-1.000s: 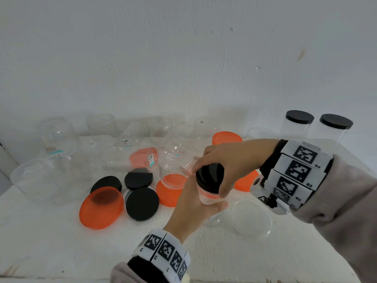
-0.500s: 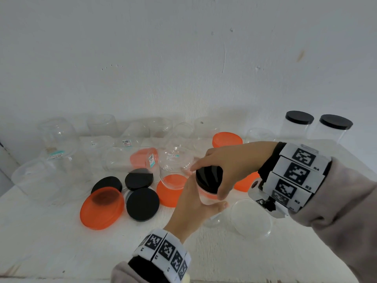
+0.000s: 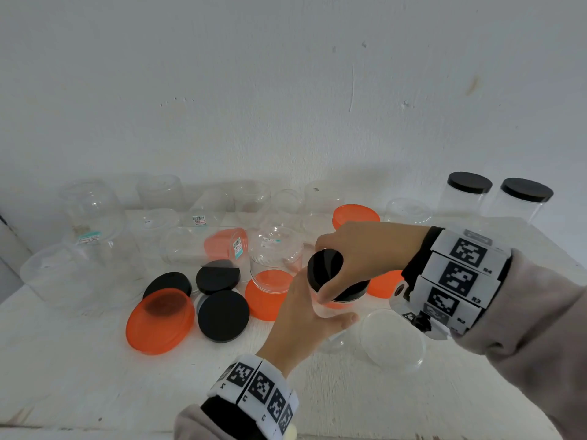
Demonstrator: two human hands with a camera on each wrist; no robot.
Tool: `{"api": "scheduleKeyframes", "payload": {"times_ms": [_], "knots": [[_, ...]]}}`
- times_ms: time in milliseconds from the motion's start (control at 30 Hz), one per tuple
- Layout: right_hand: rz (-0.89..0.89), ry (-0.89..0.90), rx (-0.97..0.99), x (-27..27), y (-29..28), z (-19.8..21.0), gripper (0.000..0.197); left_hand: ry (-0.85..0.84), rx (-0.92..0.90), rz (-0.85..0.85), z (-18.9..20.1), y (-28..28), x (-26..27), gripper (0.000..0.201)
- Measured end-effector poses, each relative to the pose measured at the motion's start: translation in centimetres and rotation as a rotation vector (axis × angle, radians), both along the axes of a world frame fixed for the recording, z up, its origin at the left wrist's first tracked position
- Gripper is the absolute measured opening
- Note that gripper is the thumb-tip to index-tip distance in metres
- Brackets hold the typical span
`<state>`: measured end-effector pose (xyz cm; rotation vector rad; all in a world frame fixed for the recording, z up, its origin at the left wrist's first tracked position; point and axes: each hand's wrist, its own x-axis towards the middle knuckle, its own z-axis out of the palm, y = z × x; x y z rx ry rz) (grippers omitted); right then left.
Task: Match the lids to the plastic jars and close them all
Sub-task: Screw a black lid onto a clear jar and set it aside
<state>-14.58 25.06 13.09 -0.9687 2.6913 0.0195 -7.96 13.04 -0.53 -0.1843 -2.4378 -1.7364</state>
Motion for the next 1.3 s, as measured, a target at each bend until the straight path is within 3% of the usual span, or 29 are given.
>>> {"api": "scheduleKeyframes", "payload": {"times_ms": [167,433,533,733,933,1100,1200,1300], "knots": [[0.131,-0.19,0.018,0.1,0.2,1.0,0.072,0.007,0.002,0.009,0.1,0.1,0.0,0.087],[0.119,-0.003,-0.057,-0.1,0.0,0.3,0.053,-0.026,-0.004,0.009,-0.1,0.0,0.1,0.089],[0.063,0.07,-0.049,0.1,-0.1,-0.3,0.061,-0.028,-0.007,0.01,-0.2,0.0,0.1,0.089],[0.104,-0.179,0.012,0.0,0.2,1.1,0.075,-0.016,0.006,0.015,-0.1,0.0,0.1,0.083],[0.138,-0.125,-0.02,0.1,0.2,1.0,0.068,-0.008,0.003,0.019,-0.2,0.0,0.1,0.082],[0.057,0.005,-0.011,0.0,0.1,0.1,0.066,-0.005,0.006,0.011,-0.2,0.0,0.0,0.084],[-0.005,-0.046,-0.005,0.0,0.1,-0.1,0.065,0.0,0.016,0.004,-0.1,0.1,-0.1,0.083],[0.009,-0.125,0.034,0.1,0.3,0.4,0.077,0.024,0.008,0.002,0.1,0.1,0.0,0.078]]}}
